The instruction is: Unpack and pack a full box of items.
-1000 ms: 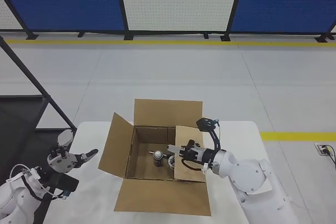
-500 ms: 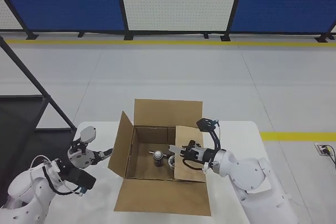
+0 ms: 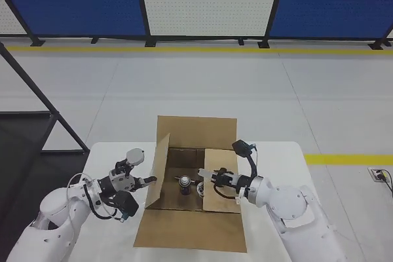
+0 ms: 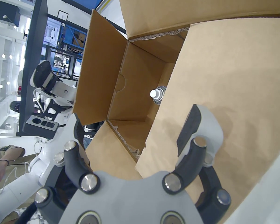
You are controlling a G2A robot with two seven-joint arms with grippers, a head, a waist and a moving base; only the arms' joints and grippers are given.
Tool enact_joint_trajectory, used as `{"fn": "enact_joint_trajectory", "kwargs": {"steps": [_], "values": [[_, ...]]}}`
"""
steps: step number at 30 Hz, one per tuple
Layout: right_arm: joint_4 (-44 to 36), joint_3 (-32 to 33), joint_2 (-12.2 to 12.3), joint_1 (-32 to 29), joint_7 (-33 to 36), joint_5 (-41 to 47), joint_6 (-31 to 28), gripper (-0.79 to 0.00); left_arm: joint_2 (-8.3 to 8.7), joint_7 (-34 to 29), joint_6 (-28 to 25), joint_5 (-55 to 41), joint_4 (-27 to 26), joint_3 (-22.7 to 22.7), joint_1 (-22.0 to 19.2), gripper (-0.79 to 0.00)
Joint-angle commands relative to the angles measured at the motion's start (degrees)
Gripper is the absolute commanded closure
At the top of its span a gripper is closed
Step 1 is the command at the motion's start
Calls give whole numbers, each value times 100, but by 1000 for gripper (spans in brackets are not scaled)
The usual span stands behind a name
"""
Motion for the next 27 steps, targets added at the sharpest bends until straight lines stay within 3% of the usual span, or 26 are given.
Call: {"fn": "enact_joint_trajectory", "kwargs": {"steps": [1,16,27], "values": [[139,9,-12,67,-22,224,65,-785,-20,-61,-85,87,46,150,-83,-785],[231,78,-20,45,-198,542,93,-785,-38,-302,-81,208,-44,271,-86,-785],[334,155,0,61,-245,974,275,-785,-107,-810,-611,296,-261,665,-281,-785]]}}
